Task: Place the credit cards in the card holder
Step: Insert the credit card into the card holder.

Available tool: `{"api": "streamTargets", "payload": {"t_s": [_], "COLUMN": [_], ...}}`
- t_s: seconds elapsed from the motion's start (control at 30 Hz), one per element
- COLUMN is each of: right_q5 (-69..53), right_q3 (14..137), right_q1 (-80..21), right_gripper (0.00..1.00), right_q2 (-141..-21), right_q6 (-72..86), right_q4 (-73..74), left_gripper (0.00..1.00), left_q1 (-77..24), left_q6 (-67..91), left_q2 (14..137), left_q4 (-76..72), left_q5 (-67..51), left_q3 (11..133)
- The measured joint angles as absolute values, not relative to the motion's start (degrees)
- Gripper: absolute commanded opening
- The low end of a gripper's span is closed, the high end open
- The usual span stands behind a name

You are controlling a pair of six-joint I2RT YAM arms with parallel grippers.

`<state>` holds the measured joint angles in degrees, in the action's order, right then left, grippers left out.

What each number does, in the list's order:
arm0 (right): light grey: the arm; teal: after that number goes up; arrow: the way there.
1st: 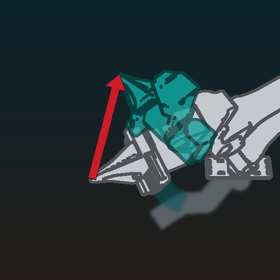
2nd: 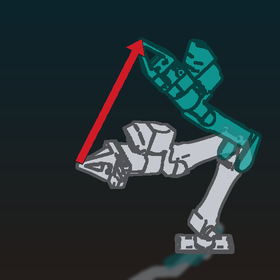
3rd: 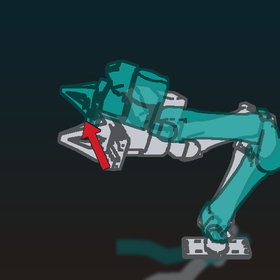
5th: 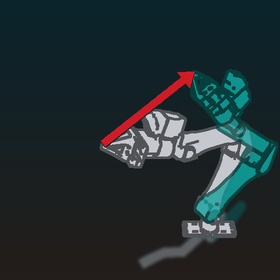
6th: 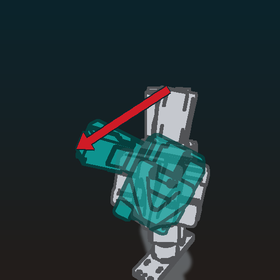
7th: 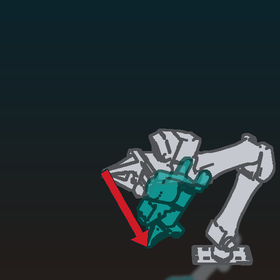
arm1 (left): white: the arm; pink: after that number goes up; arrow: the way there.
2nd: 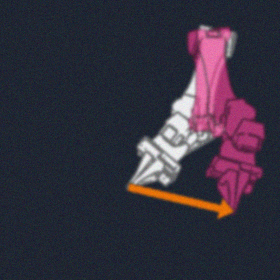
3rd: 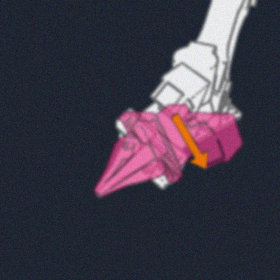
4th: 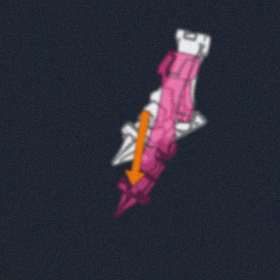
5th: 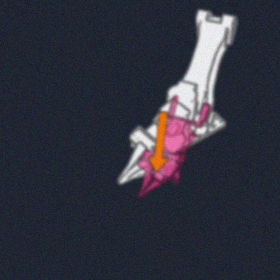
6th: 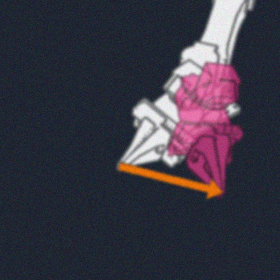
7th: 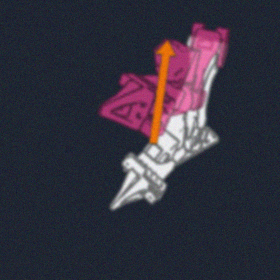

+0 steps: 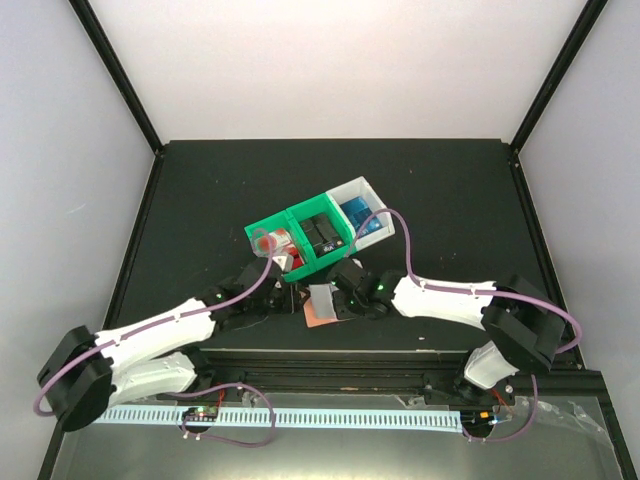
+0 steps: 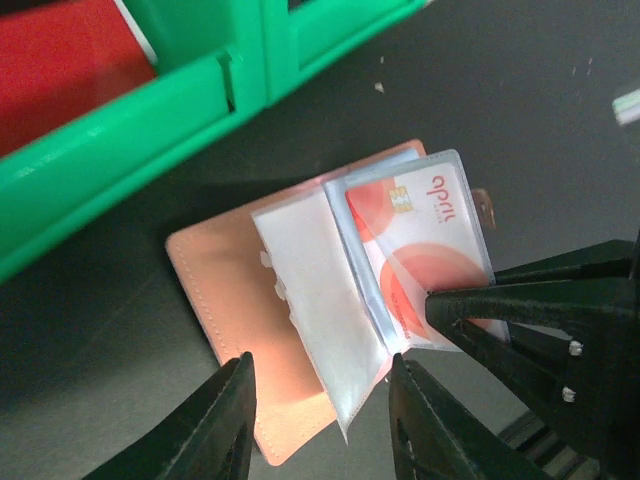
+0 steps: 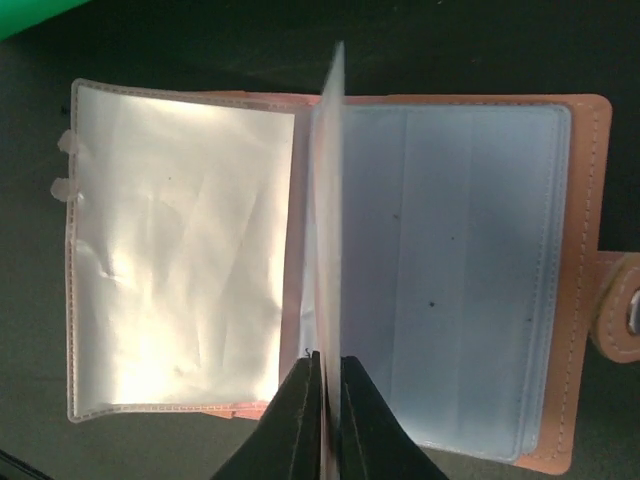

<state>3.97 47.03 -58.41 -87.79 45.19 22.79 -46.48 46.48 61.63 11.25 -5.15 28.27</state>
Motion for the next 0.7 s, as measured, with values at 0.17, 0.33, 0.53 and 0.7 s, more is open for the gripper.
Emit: {"api": "streamTargets", "payload": {"t_s": [0.17,0.33,0.53,0.7], "right_q5": [4.27,2.83,-0.71,-3.64], "right_q3": [49.54,52.58,53.6,53.6], "right_q1": [-58.89,-60.42,-61.01,-61.04], "right_gripper": [0.38,0.42,0.44,0.43], "right_q2": [-88.51,-89.56,-90.94,-94.78], "right_q6": [42.15,40.36,39.59,40.25], "right_q4": [24.95,24.47,21.41,19.11], "left_gripper": [0.46,0.5,0.54,0.69], "left_q1": [-44.27,-40.45,-36.69,-34.26], "left_q6": [45.34,43.51,41.06,38.0], "left_q2": [54.26,48.18,45.95,45.74], "left_q4": [16.64,20.84,23.62,26.13], "left_q5": [-1.74,-0.01,-0.36,-1.96], "left_q3": [28.49,29.67,30.72,31.46]}}
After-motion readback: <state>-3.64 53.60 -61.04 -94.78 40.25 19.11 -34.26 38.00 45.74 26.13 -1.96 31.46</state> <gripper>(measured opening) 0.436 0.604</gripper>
